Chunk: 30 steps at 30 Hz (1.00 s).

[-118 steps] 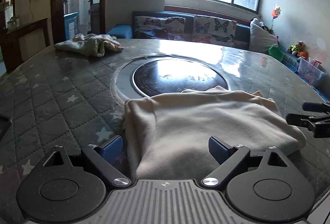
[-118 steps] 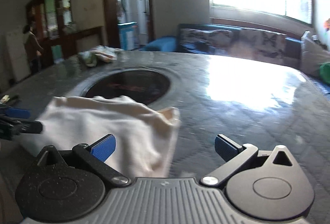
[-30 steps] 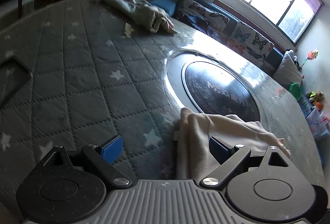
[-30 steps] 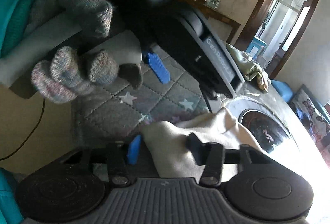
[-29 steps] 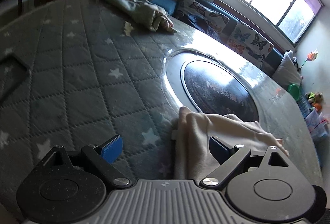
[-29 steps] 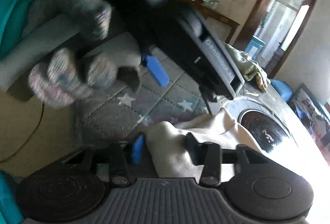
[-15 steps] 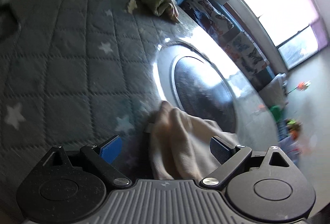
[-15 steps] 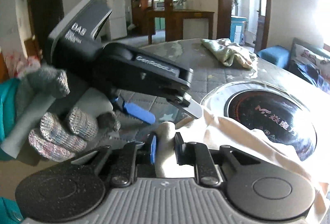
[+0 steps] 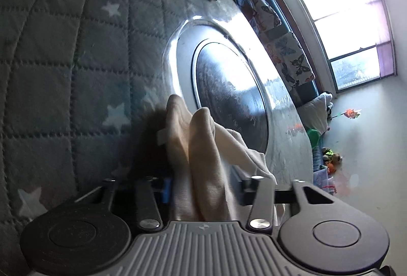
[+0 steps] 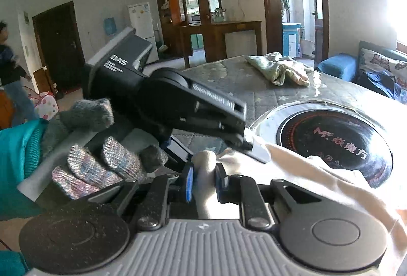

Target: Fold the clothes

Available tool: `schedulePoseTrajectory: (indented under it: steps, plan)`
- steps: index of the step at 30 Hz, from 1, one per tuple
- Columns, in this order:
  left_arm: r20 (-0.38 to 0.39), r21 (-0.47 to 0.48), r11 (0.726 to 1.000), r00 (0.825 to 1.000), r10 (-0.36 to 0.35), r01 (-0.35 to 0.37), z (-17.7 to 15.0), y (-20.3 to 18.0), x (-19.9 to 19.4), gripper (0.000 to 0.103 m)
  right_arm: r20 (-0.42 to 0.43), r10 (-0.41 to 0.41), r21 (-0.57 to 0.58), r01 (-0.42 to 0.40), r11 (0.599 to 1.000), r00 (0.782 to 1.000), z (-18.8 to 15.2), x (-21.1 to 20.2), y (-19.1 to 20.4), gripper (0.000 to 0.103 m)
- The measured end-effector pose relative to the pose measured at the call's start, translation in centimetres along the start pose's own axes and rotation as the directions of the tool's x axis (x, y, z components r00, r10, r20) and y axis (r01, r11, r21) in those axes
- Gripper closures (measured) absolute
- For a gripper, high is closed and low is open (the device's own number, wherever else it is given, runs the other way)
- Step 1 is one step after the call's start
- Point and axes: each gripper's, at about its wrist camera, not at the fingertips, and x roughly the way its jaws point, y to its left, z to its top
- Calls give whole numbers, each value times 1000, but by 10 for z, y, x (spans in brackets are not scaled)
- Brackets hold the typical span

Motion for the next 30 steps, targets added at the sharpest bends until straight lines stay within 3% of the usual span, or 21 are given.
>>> schedulePoseTrajectory:
  steps: [9, 10, 14, 16, 22, 30]
  plan:
    - [7, -16, 1000, 1000, 1, -1, 0, 7, 1, 75, 14, -23, 32, 23, 999, 1000, -5, -13, -11, 67]
    - [7, -16, 1000, 1000, 0, 1, 0, 7, 1, 75, 15, -36, 37, 35, 999, 999, -6, -17, -14, 61]
    - [5, -5, 1000, 1000, -1, 1, 0, 7, 0, 75, 20, -122, 64, 121, 991, 992, -9, -31, -33, 57]
    - [3, -2, 1000, 1000, 1, -1, 1, 6, 1, 75, 21, -172, 92, 170, 981, 985, -11, -37, -45, 48]
    - [9, 28, 1000, 1000, 13, -13, -1, 2, 1, 75, 12, -345, 168, 339, 926, 938, -24, -57, -86, 40]
    - [14, 48, 999, 1000, 25, -25, -2, 0, 1, 75, -50, -435, 291, 430, 855, 899, -49, -61, -131, 33]
